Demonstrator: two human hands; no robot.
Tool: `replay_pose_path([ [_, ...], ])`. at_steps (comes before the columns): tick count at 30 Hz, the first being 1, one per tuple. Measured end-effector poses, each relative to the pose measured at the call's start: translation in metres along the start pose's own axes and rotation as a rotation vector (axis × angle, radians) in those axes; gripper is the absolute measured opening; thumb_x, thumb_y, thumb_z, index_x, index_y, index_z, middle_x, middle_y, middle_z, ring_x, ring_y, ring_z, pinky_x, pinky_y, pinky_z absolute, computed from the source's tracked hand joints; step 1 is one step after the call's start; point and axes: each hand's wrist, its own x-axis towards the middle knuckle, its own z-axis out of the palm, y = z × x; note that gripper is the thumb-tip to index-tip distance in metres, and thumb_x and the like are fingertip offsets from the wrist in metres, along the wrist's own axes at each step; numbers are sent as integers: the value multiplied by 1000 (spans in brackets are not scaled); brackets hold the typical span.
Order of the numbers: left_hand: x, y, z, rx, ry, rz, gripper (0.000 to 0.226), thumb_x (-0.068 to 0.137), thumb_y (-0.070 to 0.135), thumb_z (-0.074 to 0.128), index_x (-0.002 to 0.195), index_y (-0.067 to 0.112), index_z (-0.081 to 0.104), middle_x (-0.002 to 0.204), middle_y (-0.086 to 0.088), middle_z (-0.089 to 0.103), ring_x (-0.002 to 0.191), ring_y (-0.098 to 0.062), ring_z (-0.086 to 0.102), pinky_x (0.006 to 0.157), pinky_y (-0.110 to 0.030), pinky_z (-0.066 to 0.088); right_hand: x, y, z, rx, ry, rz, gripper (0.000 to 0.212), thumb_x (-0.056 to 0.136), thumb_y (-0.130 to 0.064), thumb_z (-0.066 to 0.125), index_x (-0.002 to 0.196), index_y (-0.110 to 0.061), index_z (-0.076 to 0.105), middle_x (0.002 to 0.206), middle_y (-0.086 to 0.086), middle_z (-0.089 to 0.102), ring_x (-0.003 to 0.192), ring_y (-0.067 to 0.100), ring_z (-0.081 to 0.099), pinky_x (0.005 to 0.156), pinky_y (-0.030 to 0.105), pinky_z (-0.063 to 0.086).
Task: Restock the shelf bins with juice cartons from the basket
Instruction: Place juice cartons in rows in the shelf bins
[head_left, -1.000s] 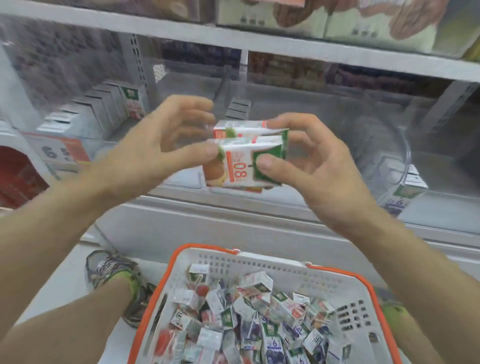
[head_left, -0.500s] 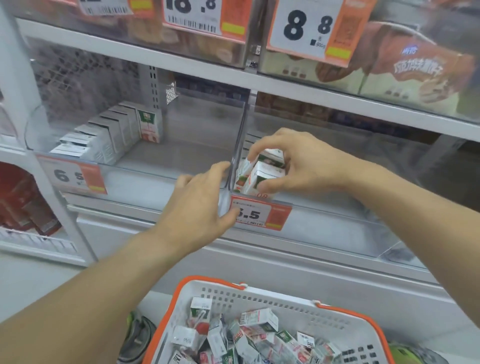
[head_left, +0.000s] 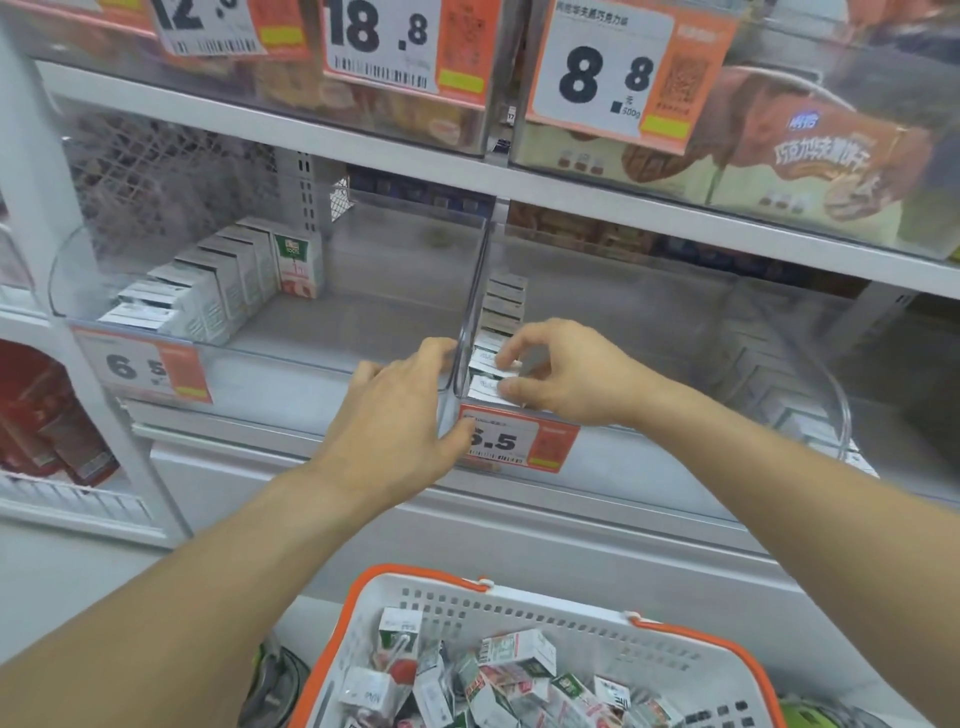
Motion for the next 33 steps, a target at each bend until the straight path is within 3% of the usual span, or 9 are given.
replay_pose_path([
  [3,0,2,-2,-11,-5,-8,63,85,41,68,138,24,37,129,11,62,120,-12,56,96,-30,28,-1,10,-1,114,26,135,32,84,-34,77,110,-25,60,116,-1,64,87,18,72,87,42,58],
  [9,2,6,-1,4,-20,-51,61,83,43,70,132,23,39,129,11,62,117,-16,58,95,-35,29,8,7,11,457,38,323,37,79,-26,84,104,-10,61,90,10,76,81,24,75,84,40,60],
  [15,1,11,-3,-16,-34,-81,62,81,43,72,131,23,41,125,11,62,119,-15,57,97,-35,29,8,10,12,519,73,364,36,76,-18,86,104,-8,64,94,14,74,87,27,75,88,45,59],
  [18,1,14,-5,-3,-71,-90,65,81,41,73,134,20,41,127,5,60,122,-20,54,101,-37,30,2,2,0,255,67,325,36,76,-36,86,95,-10,72,89,8,76,87,22,73,88,40,58],
  [20,-2,16,-8,2,-65,-83,69,80,37,75,137,16,42,131,-2,55,125,-25,48,104,-37,32,-11,-7,-13,92,181,239,38,78,-43,82,91,-8,74,82,3,74,79,16,70,81,31,57],
  [23,-11,24,-16,-80,73,-46,58,82,26,74,132,13,48,128,-5,51,123,-22,44,99,-20,30,-54,-12,-21,58,455,17,25,81,-38,79,88,-15,72,77,-10,67,69,2,59,67,16,47],
  [26,-29,37,-17,-134,173,62,33,85,17,69,115,10,59,112,-1,60,104,-14,53,86,-6,33,-114,2,-6,140,514,-128,7,82,-24,74,78,-20,70,69,-14,66,62,2,61,62,10,46],
  [29,-66,49,13,-204,-141,79,18,86,16,69,103,14,64,97,3,65,87,-12,59,78,-17,45,-167,36,34,273,393,-43,11,83,-21,74,74,-24,68,67,-12,66,62,6,61,60,10,43],
  [33,-133,39,75,-56,-760,54,34,90,31,66,120,18,58,117,3,60,106,-14,56,89,-24,43,-221,97,126,325,-18,176,6,86,-26,74,81,-25,70,75,-10,70,67,1,62,66,17,50],
])
